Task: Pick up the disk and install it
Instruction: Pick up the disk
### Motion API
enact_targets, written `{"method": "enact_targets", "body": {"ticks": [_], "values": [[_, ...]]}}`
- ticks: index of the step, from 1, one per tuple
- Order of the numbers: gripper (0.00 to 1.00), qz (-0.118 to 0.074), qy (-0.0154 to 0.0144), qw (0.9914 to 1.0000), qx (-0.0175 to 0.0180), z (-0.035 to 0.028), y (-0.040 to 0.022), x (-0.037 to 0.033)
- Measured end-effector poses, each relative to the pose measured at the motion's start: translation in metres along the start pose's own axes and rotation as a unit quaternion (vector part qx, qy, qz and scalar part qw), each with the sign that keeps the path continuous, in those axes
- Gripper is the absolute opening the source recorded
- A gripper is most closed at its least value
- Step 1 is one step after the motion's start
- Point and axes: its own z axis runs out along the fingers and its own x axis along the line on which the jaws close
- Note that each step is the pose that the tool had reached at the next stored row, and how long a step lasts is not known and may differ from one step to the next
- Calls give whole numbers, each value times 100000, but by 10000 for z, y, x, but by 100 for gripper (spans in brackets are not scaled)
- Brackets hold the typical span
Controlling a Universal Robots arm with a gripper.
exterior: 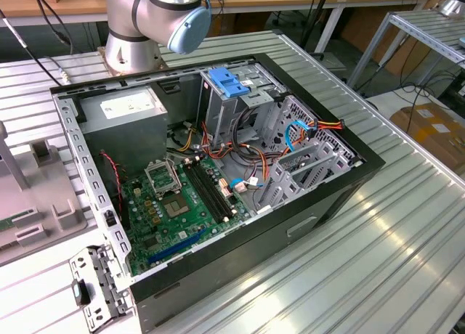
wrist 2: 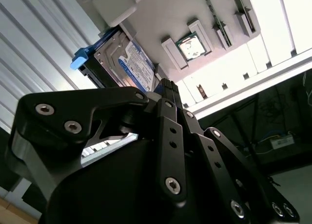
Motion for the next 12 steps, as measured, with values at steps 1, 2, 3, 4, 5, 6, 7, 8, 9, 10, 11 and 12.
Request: {"method": "enact_targets", "body": {"ticks": [1,2,3,4,5,6,7,8,9,10,11,12], "values": [[11,-197,6,100000,-7,0,0,0],[11,-424,10,99999,-12,0,0,0],[11,-701,16,99998,-19,0,0,0],[11,-912,21,99996,-26,0,0,0],[11,-1194,27,99993,-32,0,0,0],[11,-1376,30,99991,-37,0,0,0],[11,-1710,36,99985,-46,0,0,0],[11,-2116,44,99978,-56,0,0,0],[11,-2347,51,99972,-63,0,0,0],[11,-2616,56,99966,-71,0,0,0],[11,-2965,64,99956,-77,0,0,0],[11,-3191,72,99949,-83,0,0,0]]}}
